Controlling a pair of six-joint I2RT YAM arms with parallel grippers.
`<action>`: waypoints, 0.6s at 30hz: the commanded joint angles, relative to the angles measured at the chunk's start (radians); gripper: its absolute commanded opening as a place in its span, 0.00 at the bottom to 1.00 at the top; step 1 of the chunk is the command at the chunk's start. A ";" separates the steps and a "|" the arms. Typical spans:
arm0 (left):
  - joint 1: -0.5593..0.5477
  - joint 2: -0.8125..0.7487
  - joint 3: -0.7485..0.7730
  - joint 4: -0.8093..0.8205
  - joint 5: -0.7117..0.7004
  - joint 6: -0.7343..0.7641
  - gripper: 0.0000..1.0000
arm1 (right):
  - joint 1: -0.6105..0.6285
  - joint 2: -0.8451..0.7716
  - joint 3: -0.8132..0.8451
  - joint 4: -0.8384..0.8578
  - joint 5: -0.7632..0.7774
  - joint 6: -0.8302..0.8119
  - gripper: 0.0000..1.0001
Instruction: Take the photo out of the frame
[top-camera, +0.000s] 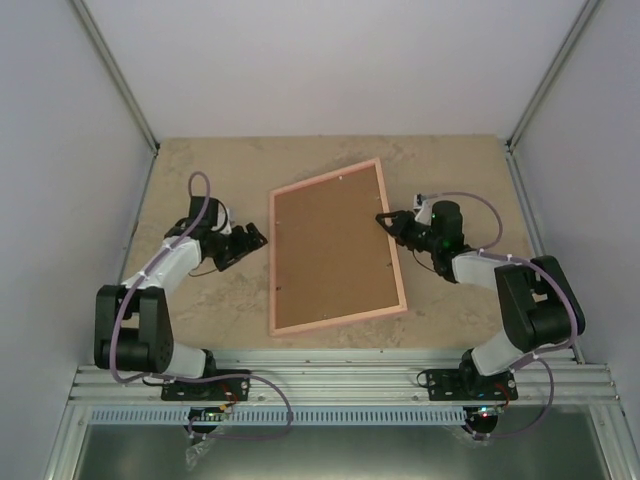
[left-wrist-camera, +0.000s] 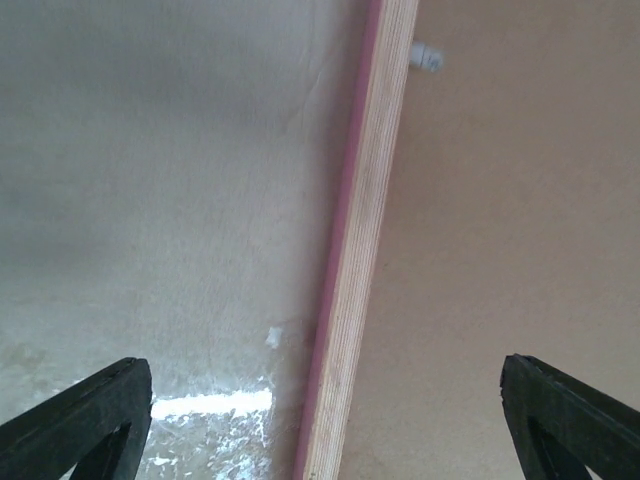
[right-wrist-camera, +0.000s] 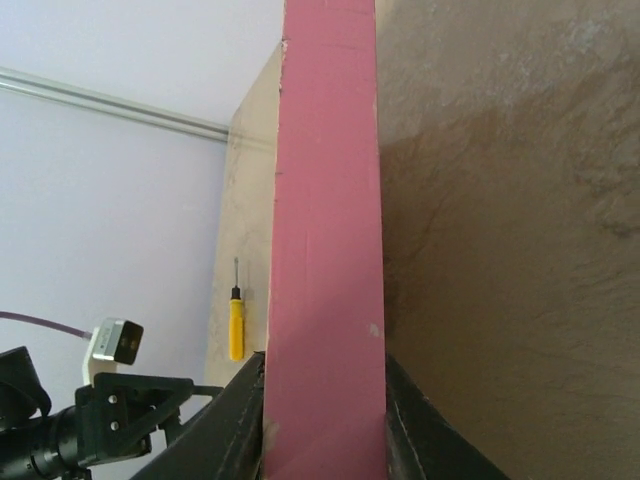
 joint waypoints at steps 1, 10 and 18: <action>-0.044 0.043 -0.032 0.067 0.030 -0.033 0.97 | 0.002 0.038 -0.038 0.097 0.023 -0.035 0.01; -0.063 0.154 -0.061 0.146 0.055 -0.051 0.95 | 0.002 0.109 -0.043 0.042 0.004 -0.095 0.17; -0.085 0.210 -0.062 0.181 0.086 -0.063 0.92 | -0.001 0.123 -0.012 -0.080 0.004 -0.184 0.37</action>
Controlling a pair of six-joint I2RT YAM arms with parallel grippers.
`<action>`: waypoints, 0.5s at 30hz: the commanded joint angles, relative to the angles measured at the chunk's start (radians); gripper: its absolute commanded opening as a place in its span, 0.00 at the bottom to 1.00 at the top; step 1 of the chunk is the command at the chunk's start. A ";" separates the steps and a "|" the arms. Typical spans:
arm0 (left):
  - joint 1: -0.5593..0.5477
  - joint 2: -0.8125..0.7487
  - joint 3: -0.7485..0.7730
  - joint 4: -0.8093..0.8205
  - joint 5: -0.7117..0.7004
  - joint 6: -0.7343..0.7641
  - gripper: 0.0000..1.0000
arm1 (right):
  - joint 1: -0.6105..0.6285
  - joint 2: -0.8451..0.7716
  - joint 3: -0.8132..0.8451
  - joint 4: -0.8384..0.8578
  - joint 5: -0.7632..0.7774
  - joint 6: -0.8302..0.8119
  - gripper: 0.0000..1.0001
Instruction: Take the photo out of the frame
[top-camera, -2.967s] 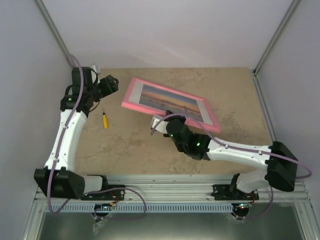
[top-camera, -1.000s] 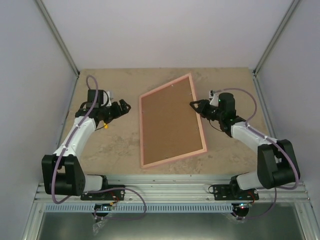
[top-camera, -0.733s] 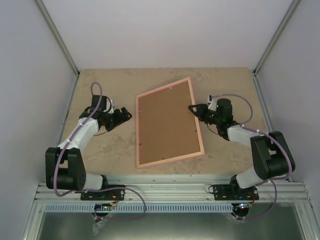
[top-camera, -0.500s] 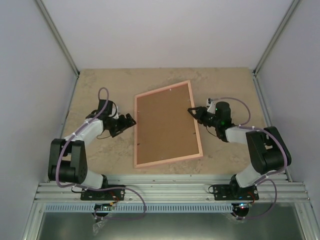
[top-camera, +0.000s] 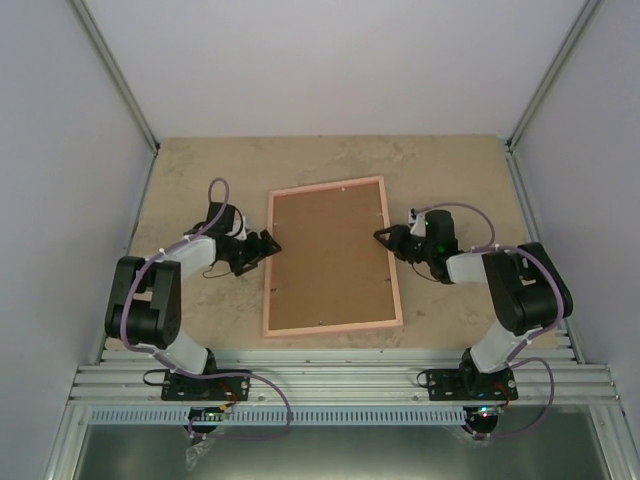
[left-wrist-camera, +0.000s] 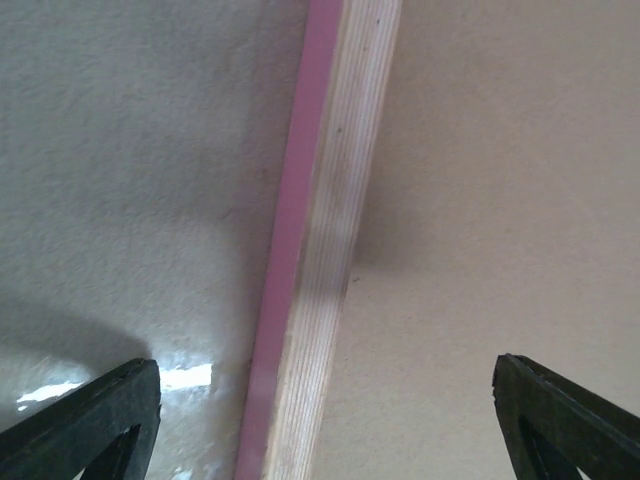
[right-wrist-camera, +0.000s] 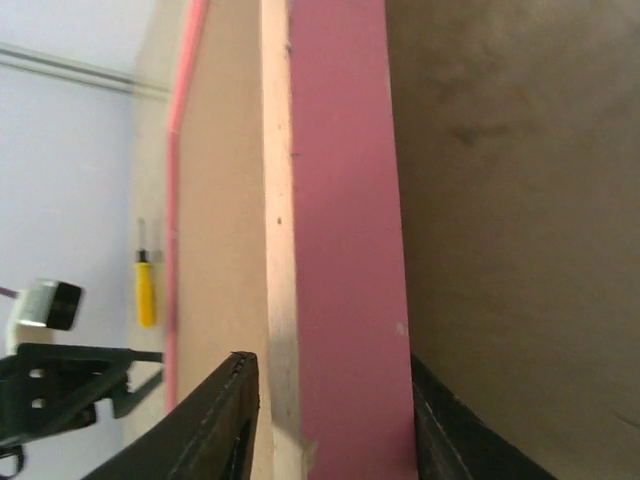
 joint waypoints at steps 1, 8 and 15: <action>-0.016 0.037 -0.009 0.019 0.016 -0.013 0.92 | -0.001 0.008 0.034 -0.109 0.013 -0.123 0.39; -0.019 0.036 0.005 -0.011 -0.019 0.003 0.89 | -0.001 0.010 0.124 -0.334 0.049 -0.251 0.48; -0.058 0.042 0.059 -0.104 -0.167 0.048 0.79 | -0.001 0.007 0.165 -0.446 0.074 -0.327 0.52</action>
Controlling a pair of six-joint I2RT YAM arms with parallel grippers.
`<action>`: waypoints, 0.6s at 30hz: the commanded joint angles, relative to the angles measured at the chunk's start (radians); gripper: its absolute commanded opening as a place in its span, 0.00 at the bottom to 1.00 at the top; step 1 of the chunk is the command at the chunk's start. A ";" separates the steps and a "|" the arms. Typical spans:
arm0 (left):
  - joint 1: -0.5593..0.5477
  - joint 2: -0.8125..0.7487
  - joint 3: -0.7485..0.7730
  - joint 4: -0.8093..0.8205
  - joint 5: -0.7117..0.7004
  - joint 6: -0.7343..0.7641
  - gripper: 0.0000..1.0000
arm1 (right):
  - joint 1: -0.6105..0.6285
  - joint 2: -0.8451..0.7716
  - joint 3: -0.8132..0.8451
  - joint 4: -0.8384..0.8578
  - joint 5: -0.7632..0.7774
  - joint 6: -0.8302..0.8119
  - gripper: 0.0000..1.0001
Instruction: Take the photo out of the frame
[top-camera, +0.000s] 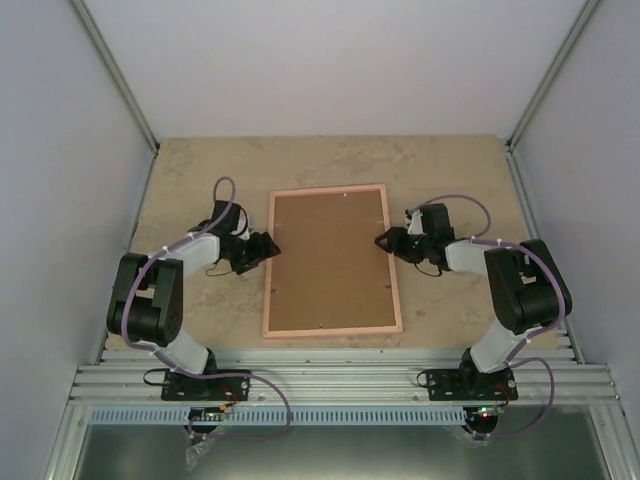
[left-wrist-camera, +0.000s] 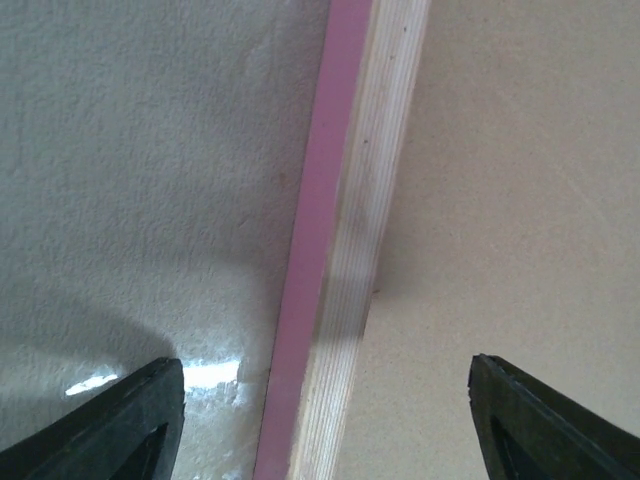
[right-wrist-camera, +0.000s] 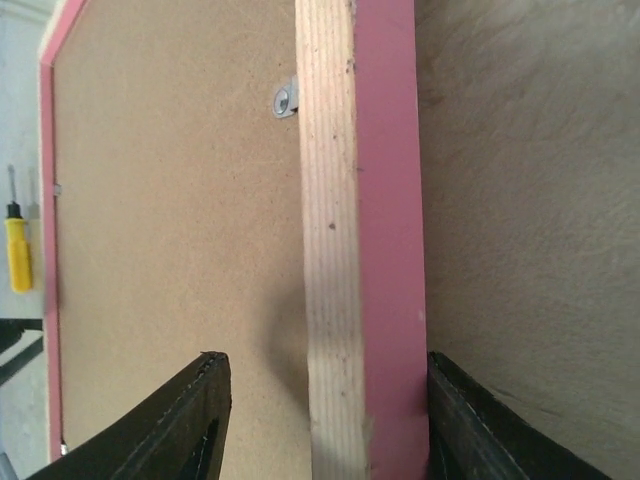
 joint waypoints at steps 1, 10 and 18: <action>-0.040 0.030 0.047 -0.099 -0.134 0.044 0.78 | 0.000 -0.008 0.035 -0.053 0.006 -0.067 0.52; -0.116 0.076 0.103 -0.142 -0.209 0.054 0.45 | 0.000 0.009 0.065 -0.115 0.015 -0.107 0.55; -0.141 0.086 0.120 -0.144 -0.207 0.041 0.32 | 0.003 -0.004 0.091 -0.182 0.042 -0.151 0.59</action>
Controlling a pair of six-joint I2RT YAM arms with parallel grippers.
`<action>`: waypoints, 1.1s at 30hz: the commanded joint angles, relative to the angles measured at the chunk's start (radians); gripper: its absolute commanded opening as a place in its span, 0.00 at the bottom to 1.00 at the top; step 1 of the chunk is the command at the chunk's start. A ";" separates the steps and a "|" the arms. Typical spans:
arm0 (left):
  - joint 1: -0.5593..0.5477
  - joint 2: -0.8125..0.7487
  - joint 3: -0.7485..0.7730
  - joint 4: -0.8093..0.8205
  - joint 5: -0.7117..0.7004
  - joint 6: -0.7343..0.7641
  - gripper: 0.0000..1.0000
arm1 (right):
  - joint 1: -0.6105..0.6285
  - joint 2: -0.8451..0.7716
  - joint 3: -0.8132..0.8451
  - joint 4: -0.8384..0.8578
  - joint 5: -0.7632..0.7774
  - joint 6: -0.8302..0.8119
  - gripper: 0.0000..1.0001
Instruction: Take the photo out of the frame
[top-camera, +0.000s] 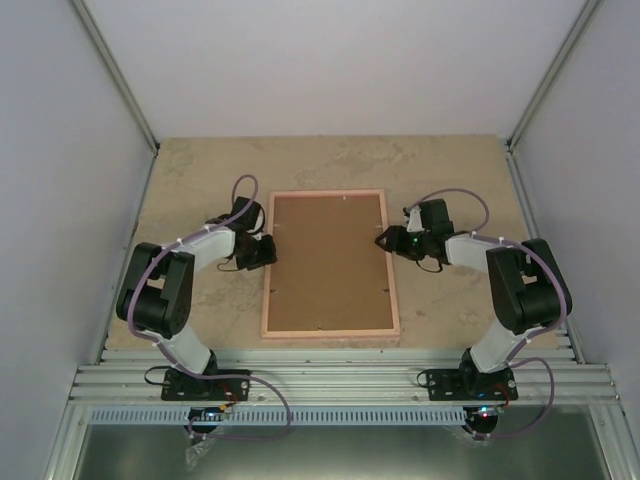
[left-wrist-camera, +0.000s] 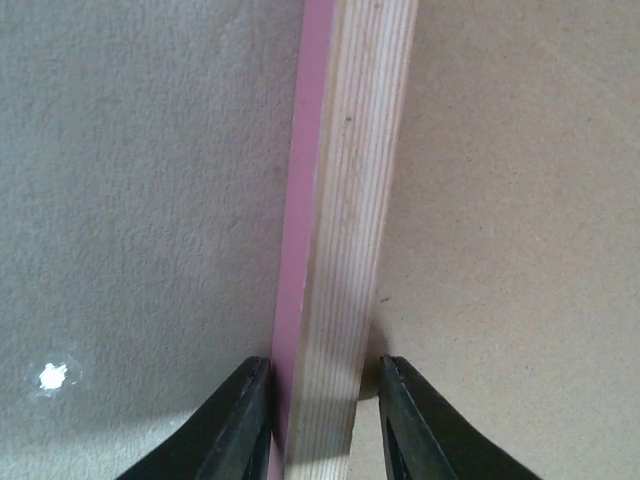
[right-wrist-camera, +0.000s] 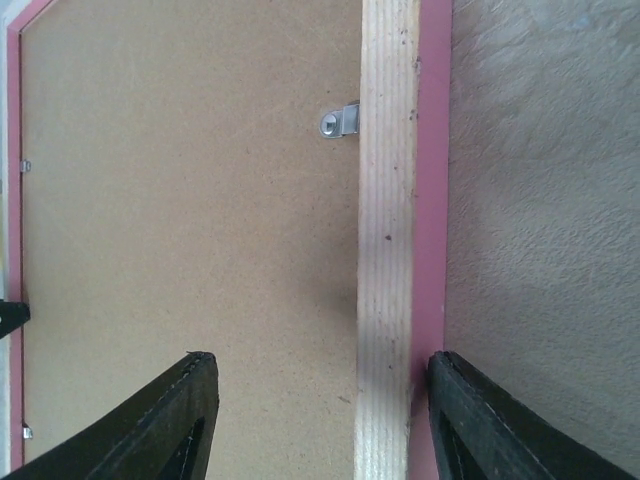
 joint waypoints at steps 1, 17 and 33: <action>-0.025 0.010 0.019 -0.016 0.009 -0.008 0.32 | 0.003 -0.009 0.034 -0.062 0.031 -0.053 0.59; -0.013 -0.098 0.072 -0.110 -0.180 -0.004 0.54 | 0.000 -0.181 0.032 -0.228 0.307 -0.208 0.74; 0.284 0.031 0.263 -0.214 -0.409 0.095 0.78 | 0.000 -0.368 -0.090 -0.132 0.283 -0.315 0.88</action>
